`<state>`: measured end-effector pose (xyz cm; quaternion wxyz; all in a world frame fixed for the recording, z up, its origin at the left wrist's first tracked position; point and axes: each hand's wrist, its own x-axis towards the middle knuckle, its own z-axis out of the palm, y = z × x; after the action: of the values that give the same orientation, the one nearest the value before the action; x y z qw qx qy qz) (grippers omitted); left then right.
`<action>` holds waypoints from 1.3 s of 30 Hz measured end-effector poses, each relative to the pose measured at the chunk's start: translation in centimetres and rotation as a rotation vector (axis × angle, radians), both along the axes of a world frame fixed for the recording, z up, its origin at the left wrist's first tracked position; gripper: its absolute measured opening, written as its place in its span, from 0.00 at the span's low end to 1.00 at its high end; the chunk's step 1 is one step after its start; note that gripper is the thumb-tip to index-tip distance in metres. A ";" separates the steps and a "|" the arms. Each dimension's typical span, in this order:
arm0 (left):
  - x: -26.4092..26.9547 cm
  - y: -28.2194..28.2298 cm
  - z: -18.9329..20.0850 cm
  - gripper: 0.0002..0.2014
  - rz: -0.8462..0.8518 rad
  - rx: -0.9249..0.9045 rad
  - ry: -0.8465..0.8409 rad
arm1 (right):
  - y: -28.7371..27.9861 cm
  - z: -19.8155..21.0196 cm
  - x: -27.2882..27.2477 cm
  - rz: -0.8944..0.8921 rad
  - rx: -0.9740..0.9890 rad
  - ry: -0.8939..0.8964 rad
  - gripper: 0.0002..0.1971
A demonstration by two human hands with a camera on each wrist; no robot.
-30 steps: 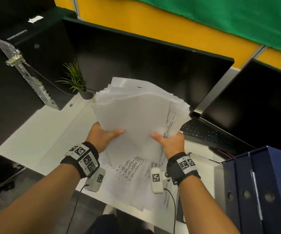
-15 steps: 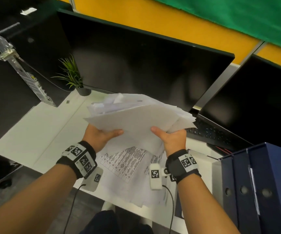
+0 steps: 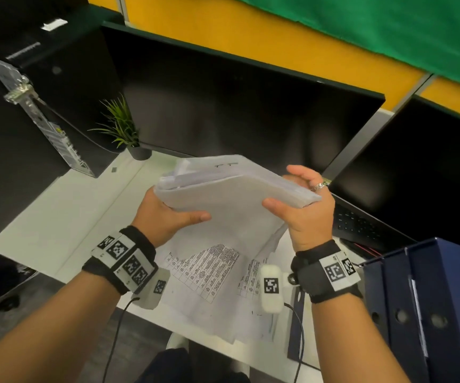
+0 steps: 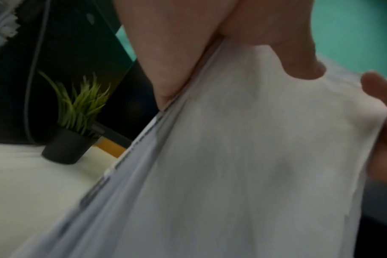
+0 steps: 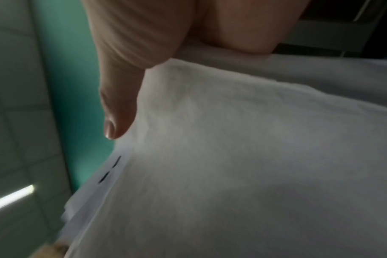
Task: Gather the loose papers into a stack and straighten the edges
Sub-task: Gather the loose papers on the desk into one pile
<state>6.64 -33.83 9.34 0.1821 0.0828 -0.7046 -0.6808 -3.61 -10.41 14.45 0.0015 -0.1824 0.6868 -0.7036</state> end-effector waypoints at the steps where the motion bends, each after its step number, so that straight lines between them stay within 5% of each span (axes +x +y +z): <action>1: -0.1 -0.1 0.2 0.36 -0.004 -0.034 0.000 | 0.0 0.2 0.1 0.022 0.025 0.012 0.35; 4: -0.6 -0.7 -0.6 0.37 0.019 -0.046 -0.017 | -0.1 -0.8 0.1 -0.005 0.024 -0.034 0.40; 11: -0.3 0.3 -3.6 0.14 0.079 0.038 -0.151 | -0.9 -2.7 1.4 -0.066 -0.037 -0.305 0.21; 14: 0.0 1.3 -5.5 0.10 0.188 0.063 -0.208 | -1.2 -6.5 1.0 -0.158 0.161 -0.366 0.18; 18: -0.3 1.2 -5.9 0.08 0.329 -0.003 -0.225 | -2.2 -14.4 2.2 -0.305 0.949 -0.662 0.51; 24: -0.3 -2.4 -2.2 0.06 0.462 -0.147 -0.107 | -5.7 -17.9 6.2 -0.123 1.302 -0.532 0.68; 34: 0.0 -2.8 -1.7 0.07 0.407 -0.080 -0.089 | -7.6 -17.6 5.1 -0.215 1.165 -0.822 0.69; 39: -0.2 -2.8 -1.7 0.16 0.386 -0.039 -0.100 | -5.7 -17.7 4.5 -0.233 0.981 -0.820 0.46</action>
<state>6.45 -36.59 7.68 0.2755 0.2467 -0.6968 -0.6146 0.87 -16.12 -3.27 0.2702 0.1986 0.8875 -0.3162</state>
